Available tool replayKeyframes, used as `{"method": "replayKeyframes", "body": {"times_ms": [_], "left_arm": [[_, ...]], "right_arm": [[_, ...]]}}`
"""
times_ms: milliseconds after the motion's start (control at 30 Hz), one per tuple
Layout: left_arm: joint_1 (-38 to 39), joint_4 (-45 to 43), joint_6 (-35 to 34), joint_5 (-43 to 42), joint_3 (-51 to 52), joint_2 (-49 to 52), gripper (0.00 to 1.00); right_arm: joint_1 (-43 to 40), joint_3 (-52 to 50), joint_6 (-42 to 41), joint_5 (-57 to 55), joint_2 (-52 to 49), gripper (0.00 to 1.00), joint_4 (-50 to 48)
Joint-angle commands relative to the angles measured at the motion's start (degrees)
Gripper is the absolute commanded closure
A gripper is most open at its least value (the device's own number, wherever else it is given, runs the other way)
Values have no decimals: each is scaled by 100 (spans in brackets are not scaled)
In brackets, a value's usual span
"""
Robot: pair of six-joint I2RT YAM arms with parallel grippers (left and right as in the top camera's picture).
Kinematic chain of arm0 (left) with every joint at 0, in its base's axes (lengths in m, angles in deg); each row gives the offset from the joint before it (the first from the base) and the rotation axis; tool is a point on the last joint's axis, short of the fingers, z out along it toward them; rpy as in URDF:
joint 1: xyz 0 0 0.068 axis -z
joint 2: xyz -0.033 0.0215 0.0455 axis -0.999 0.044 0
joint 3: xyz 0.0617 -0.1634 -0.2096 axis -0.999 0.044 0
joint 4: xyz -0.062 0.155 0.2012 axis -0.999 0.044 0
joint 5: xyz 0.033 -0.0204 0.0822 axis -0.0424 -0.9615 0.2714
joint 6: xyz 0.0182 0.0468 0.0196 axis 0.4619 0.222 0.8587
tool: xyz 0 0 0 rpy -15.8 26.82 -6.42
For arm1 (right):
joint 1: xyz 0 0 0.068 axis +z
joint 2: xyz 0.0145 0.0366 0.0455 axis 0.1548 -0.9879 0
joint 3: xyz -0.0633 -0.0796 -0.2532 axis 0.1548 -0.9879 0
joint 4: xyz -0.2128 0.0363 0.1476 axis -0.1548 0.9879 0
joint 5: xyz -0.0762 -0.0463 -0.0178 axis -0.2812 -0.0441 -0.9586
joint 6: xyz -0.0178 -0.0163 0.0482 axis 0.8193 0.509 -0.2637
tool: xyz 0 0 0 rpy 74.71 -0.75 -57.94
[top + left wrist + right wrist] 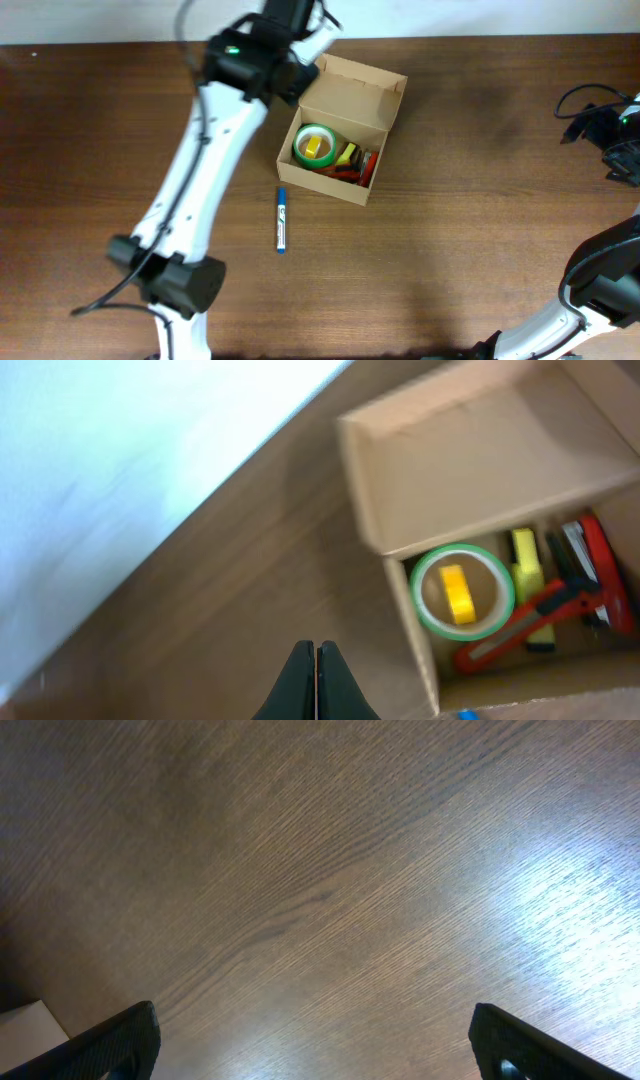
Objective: Pack container
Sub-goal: 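Move the left gripper down to the blue marker on the table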
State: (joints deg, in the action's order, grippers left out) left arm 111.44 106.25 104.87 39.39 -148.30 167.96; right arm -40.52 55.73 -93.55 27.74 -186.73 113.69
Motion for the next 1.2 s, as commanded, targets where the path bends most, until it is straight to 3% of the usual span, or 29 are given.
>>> {"method": "replayKeyframes", "body": {"times_ms": [0, 200, 367, 467, 567, 667, 833, 1000, 1167], "left_arm": [[-243, 267, -1040, 166, -39, -256, 98], [-501, 632, -1467, -214, 549, -411, 98], [-501, 387, -1493, -197, 1956, -1027, 91], [-503, 350, -1790, -129, 2968, -1386, 82], [-501, 297, -2208, -114, 4059, -1644, 79], [-446, -203, -2481, -203, 5125, -1862, 77], [-160, -1128, -2868, -457, 6314, -2070, 60], [-17, -2065, -2929, -933, 6940, -2061, 38], [7, -2553, -3093, -1003, 7141, -2028, 34]], "right_arm": [[4, -20, -24, -28, -52, 1, -13], [4, -20, -24, -28, -52, 1, -13], [4, -20, -24, -28, -52, 1, -13], [4, -20, -24, -28, -52, 1, -13], [4, -20, -24, -28, -52, 1, -13], [4, -20, -24, -28, -52, 1, -13], [4, -20, -24, -28, -52, 1, -13], [4, -20, -24, -28, -52, 1, -13], [4, -20, -24, -28, -52, 1, -13]]}}
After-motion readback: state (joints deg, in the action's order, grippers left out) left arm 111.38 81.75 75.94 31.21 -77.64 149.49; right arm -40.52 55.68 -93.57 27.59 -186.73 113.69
